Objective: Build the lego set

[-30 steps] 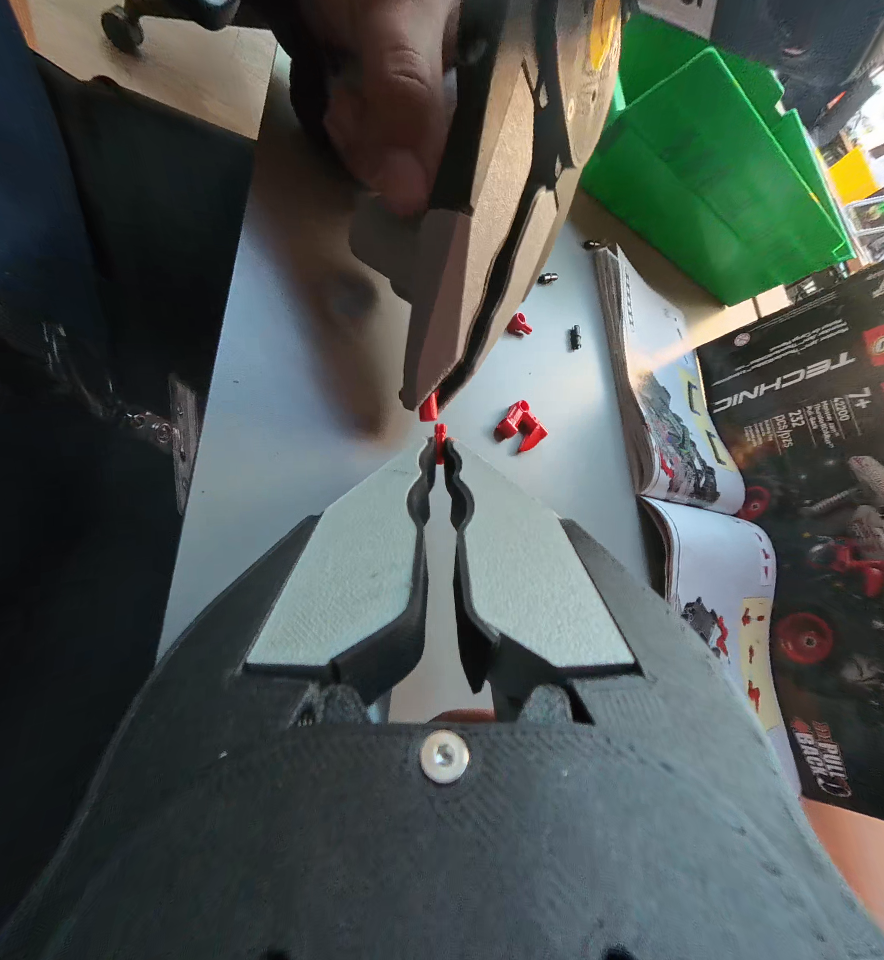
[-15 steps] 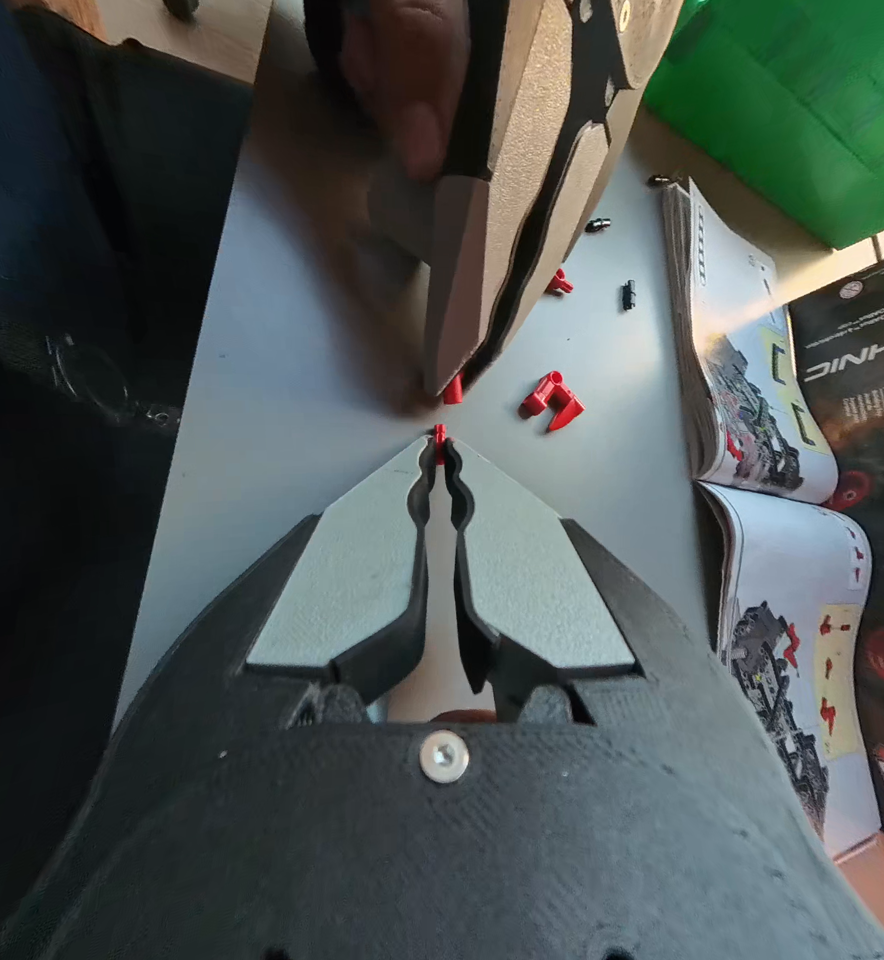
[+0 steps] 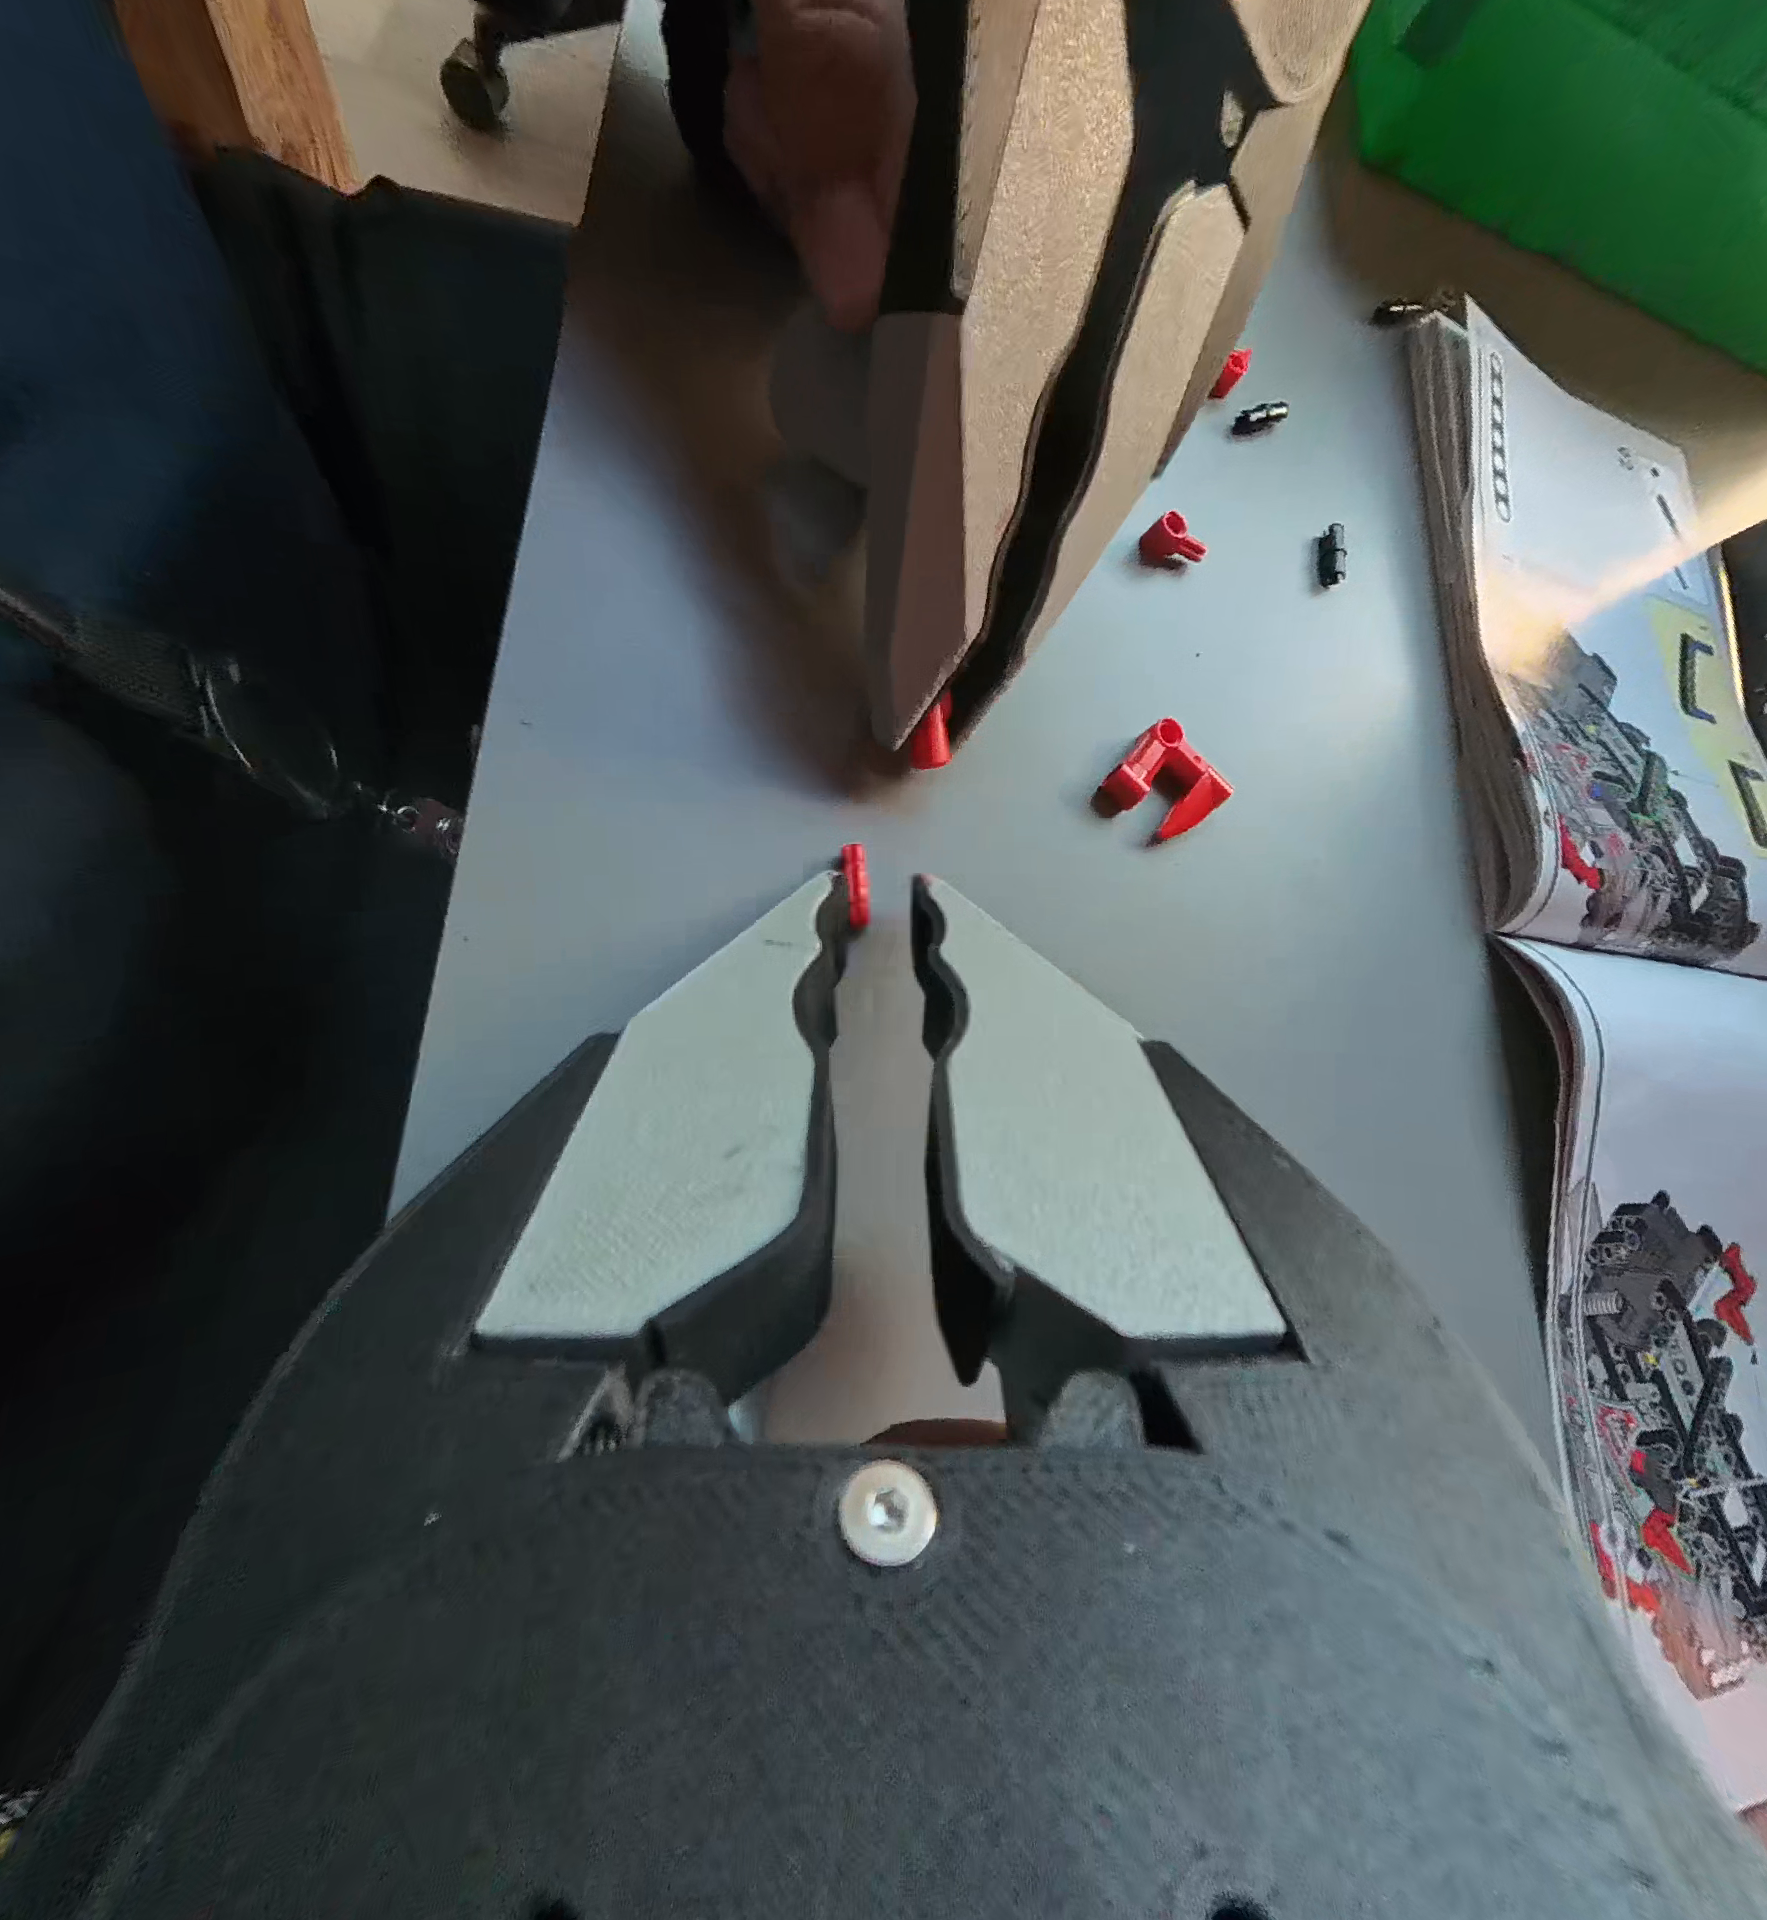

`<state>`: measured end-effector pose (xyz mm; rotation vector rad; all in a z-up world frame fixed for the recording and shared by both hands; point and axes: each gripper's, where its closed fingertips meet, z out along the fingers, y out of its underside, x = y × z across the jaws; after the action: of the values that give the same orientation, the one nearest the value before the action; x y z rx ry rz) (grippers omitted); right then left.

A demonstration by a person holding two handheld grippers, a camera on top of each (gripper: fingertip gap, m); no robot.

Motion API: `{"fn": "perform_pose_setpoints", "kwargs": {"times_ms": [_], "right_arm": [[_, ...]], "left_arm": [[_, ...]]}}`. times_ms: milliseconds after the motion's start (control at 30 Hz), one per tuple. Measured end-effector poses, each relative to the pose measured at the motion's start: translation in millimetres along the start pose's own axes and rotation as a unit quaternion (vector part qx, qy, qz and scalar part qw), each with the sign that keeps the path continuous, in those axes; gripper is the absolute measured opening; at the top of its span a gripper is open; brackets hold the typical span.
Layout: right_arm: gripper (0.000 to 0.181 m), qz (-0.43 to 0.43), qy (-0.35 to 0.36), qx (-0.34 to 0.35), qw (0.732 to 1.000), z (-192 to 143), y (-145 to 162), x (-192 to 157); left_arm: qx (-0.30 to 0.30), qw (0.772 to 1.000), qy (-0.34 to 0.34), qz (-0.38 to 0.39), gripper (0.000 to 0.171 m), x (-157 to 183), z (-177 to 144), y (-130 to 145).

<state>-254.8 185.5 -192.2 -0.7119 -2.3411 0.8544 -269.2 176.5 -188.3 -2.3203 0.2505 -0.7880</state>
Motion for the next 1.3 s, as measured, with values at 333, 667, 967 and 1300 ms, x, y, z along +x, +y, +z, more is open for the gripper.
{"fn": "perform_pose_setpoints", "kwargs": {"times_ms": [333, 667, 967, 1300], "right_arm": [[0.0, -0.043, 0.039, -0.008, 0.998, -3, 2, 4], [0.0, -0.034, 0.09, 0.022, 0.995, -19, -6, 19], [0.0, -0.046, 0.105, 0.047, 0.992, -29, -25, 17], [0.0, -0.051, 0.099, 0.054, 0.992, -33, -28, 12]], "left_arm": [[-0.013, 0.999, 0.031, -0.021, 0.005, 5, 11, -6], [-0.003, 0.999, 0.035, -0.008, 0.02, 2, 1, -14], [0.032, 0.996, 0.079, 0.034, 0.004, 26, 1, -34], [0.039, 0.993, 0.099, 0.053, 0.001, 36, 2, -37]]}}
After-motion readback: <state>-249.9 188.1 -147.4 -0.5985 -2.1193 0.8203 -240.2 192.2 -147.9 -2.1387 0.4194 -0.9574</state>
